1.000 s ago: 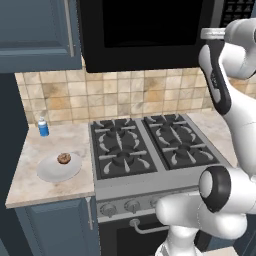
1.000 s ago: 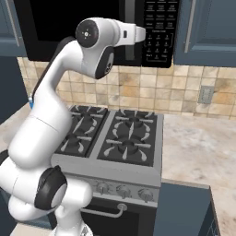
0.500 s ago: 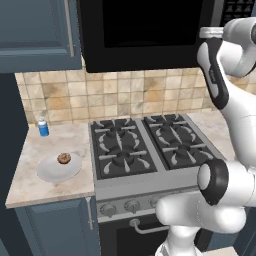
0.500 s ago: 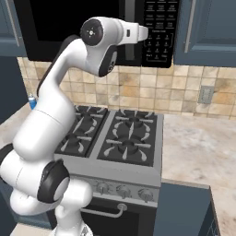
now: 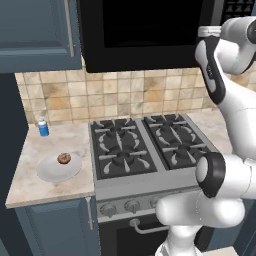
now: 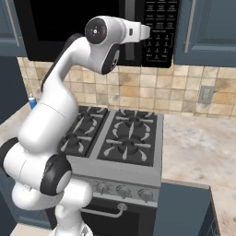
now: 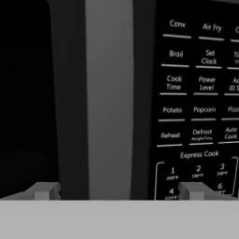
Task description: Pick the mushroom from the counter and place it in the microwave. Then turn on the microwave.
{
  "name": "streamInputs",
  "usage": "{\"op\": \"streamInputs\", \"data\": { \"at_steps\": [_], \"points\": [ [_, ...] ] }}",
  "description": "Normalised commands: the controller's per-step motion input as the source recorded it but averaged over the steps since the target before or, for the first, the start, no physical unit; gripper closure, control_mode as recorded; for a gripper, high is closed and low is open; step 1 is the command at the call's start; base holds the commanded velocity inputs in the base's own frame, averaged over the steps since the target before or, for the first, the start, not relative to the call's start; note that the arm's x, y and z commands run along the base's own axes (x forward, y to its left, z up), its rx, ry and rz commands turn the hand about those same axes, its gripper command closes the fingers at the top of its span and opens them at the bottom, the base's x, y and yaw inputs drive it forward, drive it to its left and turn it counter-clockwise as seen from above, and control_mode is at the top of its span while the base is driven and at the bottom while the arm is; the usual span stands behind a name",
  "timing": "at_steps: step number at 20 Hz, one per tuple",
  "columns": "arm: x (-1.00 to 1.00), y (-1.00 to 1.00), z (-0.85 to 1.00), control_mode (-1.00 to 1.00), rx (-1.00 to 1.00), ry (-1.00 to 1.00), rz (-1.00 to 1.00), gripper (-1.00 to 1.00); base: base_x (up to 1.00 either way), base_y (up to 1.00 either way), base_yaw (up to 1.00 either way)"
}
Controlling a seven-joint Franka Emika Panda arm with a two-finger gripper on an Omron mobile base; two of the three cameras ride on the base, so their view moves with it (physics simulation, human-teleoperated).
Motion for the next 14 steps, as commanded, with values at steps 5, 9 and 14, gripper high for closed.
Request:
{"op": "streamInputs", "data": {
  "at_steps": [5,9,14],
  "points": [
    [0.19,-0.05,0.0,-1.0,0.0,0.0,0.0,-1.0,0.0,0.0,0.0],
    [0.19,-0.06,0.0,-1.0,0.0,0.0,0.0,-1.0,0.0,0.0,0.0],
    [0.2,-0.05,0.0,-1.0,0.0,0.0,0.0,-1.0,0.0,0.0,0.0]
  ]
}}
